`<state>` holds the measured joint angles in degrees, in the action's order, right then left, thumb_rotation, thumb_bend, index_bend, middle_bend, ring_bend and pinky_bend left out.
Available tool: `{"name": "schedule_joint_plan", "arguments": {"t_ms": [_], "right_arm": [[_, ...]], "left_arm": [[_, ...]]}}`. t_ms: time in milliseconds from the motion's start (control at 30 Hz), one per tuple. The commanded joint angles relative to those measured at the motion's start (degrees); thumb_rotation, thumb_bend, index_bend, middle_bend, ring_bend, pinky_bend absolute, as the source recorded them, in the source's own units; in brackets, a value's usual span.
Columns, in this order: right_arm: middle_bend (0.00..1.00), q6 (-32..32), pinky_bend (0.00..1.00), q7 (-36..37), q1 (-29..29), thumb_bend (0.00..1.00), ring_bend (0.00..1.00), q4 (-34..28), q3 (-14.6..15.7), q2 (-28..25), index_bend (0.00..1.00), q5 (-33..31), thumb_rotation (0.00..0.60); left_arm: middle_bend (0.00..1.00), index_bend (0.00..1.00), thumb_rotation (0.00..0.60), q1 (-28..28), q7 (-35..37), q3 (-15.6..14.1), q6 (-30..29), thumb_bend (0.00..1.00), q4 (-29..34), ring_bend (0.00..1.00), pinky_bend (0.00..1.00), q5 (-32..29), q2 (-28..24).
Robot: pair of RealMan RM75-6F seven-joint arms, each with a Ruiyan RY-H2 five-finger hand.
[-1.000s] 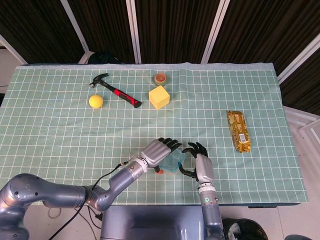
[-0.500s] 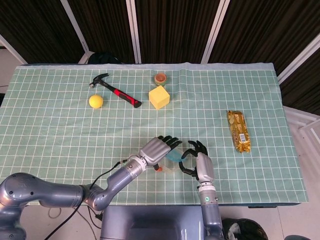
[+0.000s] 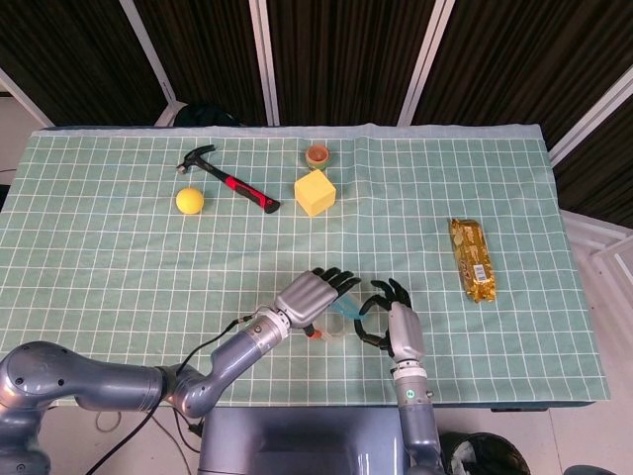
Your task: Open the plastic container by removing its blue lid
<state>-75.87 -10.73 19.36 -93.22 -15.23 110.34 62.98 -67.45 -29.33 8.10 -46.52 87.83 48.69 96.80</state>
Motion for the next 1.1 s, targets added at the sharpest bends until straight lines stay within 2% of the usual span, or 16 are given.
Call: {"name": "schedule_joint_plan", "arguments": {"t_ms": [33,333,833,1100], "right_arm": [[0.21,-0.03,0.0,0.16,0.15,0.56,0.0,0.06,-0.25,0.02,0.78,0.2,0.6],[0.21,-0.67,0.0,0.37,0.15,0.56,0.0,-0.97,-0.6,-0.19,0.79,0.64,0.6],[0.21,-1.94,0.0,-0.44,-0.56,0.56,0.0,-2.1,-0.01,-1.02,0.8,0.65,0.6],[0.21,-1.96,0.0,-0.82,-0.07,0.56,0.0,-1.84,-0.37,-0.81,0.8,1.2,0.6]], "left_arm": [[0.06,0.03,0.6,0.15,0.19,0.18,-0.38,0.0,0.26,0.07,0.23,0.54,-0.26],[0.04,0.03,0.6,1.28,1.62,0.8,-1.73,0.0,1.94,0.07,0.22,3.3,-2.44],[0.03,0.03,0.6,3.64,3.95,-0.29,-1.05,0.0,6.37,0.05,0.21,6.29,-8.92],[0.03,0.03,0.6,4.77,5.47,-0.33,-1.48,0.0,7.05,0.05,0.21,7.54,-10.43]]}}
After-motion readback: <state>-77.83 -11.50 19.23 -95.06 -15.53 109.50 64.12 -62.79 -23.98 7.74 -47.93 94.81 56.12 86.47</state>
